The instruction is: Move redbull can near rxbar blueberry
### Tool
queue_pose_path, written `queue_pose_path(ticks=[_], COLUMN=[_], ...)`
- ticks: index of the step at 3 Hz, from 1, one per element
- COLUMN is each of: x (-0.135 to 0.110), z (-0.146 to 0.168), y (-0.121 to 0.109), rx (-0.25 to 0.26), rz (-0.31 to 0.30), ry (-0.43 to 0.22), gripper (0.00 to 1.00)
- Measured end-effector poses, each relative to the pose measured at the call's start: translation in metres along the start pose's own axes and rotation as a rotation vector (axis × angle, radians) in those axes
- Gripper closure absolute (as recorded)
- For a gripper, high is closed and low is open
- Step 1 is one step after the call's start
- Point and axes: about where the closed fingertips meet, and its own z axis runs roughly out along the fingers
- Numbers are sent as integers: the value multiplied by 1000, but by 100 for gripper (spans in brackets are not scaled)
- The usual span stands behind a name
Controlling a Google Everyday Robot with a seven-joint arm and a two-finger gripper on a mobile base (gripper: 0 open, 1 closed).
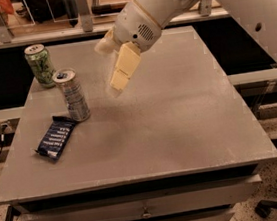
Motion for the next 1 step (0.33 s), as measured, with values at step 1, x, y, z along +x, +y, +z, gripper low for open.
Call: queue_pose_path(ticks=[1], x=[0], z=[0], y=[0], rx=[0], rz=[0], ry=[0], gripper=[0])
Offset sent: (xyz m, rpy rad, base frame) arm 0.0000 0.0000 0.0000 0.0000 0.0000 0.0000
